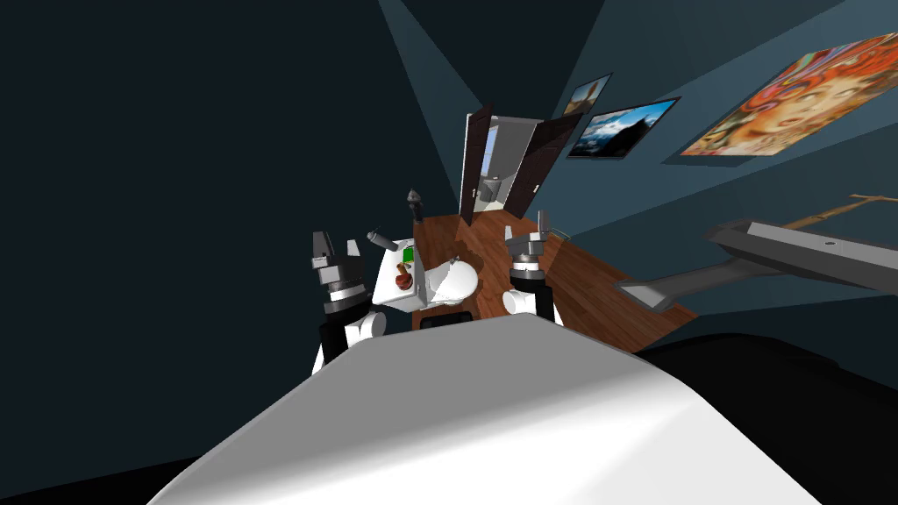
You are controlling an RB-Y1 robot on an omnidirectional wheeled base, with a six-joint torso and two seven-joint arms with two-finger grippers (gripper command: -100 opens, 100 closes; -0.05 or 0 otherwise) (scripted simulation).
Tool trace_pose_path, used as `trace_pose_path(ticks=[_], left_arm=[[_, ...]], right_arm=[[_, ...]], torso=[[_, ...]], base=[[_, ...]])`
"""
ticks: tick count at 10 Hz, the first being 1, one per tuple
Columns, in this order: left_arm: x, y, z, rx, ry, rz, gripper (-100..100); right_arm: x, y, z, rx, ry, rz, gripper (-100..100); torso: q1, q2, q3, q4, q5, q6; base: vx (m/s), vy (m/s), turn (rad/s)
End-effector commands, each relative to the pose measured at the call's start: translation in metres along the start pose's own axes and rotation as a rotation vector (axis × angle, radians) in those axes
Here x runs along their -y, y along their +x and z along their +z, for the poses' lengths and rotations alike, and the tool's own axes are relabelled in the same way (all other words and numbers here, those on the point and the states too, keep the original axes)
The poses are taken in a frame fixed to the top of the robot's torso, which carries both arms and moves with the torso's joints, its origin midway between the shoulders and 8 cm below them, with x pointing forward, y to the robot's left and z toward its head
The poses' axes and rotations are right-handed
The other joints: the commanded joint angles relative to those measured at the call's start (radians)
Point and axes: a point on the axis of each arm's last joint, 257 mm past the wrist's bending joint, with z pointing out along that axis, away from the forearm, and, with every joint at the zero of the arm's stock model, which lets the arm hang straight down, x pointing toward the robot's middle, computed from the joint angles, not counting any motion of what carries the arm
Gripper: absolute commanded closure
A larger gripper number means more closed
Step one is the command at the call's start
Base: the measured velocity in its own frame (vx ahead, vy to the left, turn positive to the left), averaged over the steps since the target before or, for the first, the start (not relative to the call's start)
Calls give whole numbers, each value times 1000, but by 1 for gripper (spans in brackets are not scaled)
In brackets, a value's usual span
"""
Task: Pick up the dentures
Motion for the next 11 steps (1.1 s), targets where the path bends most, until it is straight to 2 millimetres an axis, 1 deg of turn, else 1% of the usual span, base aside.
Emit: trace_pose_path(ticks=[1,4,5,6,7,8,9,10,11], left_arm=[[-5,6,-1,-33,-18,2,-100],[-18,21,-6,-97,-72,-12,-100],[-26,30,-10,-129,-106,-28,-100],[-30,35,-13,-144,-126,-38,-100],[-39,45,-19,-175,-168,-61,-100],[-44,50,-23,-189,-191,-73,-100],[-55,61,-31,-216,-242,-96,-100],[-55,61,-31,-216,-242,-96,-100],[-61,66,-35,-229,-270,-107,-100]], right_arm=[[0,0,0,0,0,0,0],[0,0,0,0,0,0,0],[0,0,0,0,0,0,0],[0,0,0,0,0,0,0],[0,0,0,0,0,0,0],[0,0,0,0,0,0,0],[0,0,0,0,0,0,0],[0,0,0,0,0,0,0],[0,0,0,0,0,0,0]], torso=[[0,0,0,0,0,0],[0,3,1,1,0,0],[1,3,2,1,0,0],[0,5,3,1,0,0],[0,6,3,1,0,0],[1,7,4,1,0,0],[0,6,4,1,0,0],[1,7,4,1,0,0],[1,6,3,1,0,0]], base=[[-12,1,21],[-41,3,42],[-73,3,69],[-94,0,79],[-105,10,123],[-86,9,69],[-96,24,75],[-74,14,33],[-42,9,28]])
